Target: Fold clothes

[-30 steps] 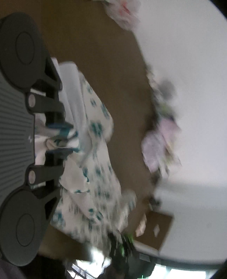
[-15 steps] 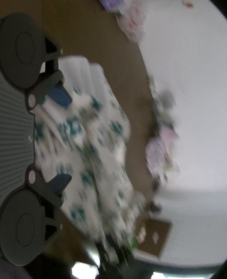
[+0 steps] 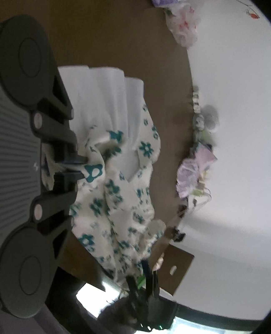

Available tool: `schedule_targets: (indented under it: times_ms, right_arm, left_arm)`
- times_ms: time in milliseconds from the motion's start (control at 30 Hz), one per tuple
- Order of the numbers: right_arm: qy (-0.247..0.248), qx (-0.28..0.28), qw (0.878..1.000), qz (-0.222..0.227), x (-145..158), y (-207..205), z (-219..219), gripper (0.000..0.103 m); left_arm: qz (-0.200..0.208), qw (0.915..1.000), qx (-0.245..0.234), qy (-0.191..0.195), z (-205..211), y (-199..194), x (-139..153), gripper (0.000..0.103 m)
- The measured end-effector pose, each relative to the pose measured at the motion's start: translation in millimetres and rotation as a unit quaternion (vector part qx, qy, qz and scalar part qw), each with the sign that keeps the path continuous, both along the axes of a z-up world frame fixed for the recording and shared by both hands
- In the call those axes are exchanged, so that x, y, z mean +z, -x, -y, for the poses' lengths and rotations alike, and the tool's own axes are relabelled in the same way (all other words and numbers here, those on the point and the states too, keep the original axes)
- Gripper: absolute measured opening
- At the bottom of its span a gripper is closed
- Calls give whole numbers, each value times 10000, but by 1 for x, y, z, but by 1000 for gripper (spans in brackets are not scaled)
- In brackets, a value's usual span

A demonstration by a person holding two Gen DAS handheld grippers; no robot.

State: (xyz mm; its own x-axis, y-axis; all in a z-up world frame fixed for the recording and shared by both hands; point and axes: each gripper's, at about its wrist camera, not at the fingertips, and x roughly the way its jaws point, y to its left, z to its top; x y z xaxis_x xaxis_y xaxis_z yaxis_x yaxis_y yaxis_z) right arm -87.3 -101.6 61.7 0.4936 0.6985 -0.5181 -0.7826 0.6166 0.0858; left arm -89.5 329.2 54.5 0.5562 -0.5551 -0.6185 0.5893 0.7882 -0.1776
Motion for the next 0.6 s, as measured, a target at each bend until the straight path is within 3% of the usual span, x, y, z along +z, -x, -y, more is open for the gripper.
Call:
schedule_targets:
  times_ms: [67,100,167,233,300,333,433,500,533,600]
  right_arm:
    - [461,-13,9985,299,-10,-7,-28,61]
    - [581,74,9981,164,-17,-12,-38,38]
    - [569,297,9974,-316,-24,-23,-46,2]
    - [-139,708,9899,-1223,-14,-32,-31,2]
    - [-1168,1092,9618,-2223,-7,-46,-7,2]
    - [-1164,936,9601,-2362,-7,-52,-4,2]
    - [-525,530,9721,-2225,-22,-54,-14,4]
    - [-86,297,9797,-1982,-29,-50,-22,13]
    - [-105,247,9840,-1762,-22,-43,-17,20]
    - [-157,120,9916,-1277,-7,-29,-7,60]
  left_arm:
    - [122,9999,-3,51,2,4,4,6]
    - [162,9999,-7,39,1,5,5,6]
    - [207,9998,5,17,1,12,9,6]
    - [206,9998,38,11,-4,20,12,6]
    - [94,9998,133,-88,-12,26,7,6]
    - [14,9996,206,-179,-14,27,2,6]
    - [-226,9990,294,-262,-16,24,-13,11]
    - [-263,9987,352,-261,-16,24,-16,17]
    - [-163,9989,400,-199,-17,27,-11,23]
    - [197,9983,526,141,-20,36,6,40]
